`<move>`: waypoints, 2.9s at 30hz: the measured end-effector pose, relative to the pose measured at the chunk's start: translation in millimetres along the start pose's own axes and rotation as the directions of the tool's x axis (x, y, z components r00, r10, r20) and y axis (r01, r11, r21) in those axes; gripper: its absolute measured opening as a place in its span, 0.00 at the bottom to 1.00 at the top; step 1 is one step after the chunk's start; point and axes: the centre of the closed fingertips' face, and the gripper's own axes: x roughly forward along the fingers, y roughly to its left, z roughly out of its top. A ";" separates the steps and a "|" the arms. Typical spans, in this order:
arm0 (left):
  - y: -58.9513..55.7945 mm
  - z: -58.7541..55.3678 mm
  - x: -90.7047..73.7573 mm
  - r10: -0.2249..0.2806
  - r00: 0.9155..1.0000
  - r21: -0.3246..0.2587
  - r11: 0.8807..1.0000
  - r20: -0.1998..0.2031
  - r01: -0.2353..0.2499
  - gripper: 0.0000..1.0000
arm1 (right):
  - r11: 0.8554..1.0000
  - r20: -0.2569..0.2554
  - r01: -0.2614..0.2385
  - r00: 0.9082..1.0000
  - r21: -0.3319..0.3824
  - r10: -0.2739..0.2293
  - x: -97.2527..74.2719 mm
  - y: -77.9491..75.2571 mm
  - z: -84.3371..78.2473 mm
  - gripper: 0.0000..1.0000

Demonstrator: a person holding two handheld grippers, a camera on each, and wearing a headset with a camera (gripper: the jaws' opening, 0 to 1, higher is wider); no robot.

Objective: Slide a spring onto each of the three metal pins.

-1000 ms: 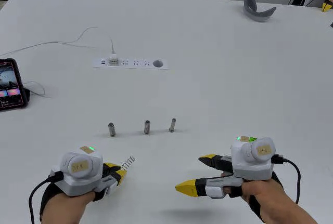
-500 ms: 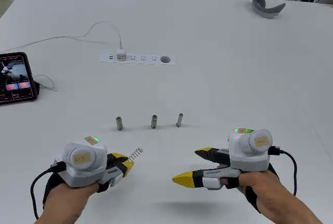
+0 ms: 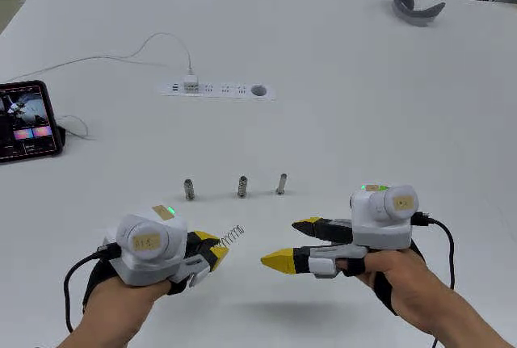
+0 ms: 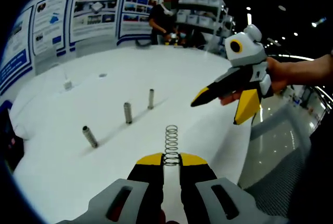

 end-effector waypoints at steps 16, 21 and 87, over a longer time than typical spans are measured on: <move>-38.7 20.9 10.1 -0.084 0.996 0.079 0.993 0.015 0.082 0.10 | 0.996 0.037 -0.057 0.998 0.068 0.055 0.9 7.8 7.4 0.58; -44.2 29.2 11.2 -0.097 0.995 0.097 0.991 0.027 0.094 0.10 | 0.993 0.050 -0.085 0.995 0.084 0.081 -0.3 10.8 10.5 0.47; -63.2 40.8 15.4 -0.226 0.974 0.271 0.937 -0.009 0.220 0.09 | 0.860 -0.483 -0.357 0.862 -0.364 0.154 -0.8 41.0 5.9 0.13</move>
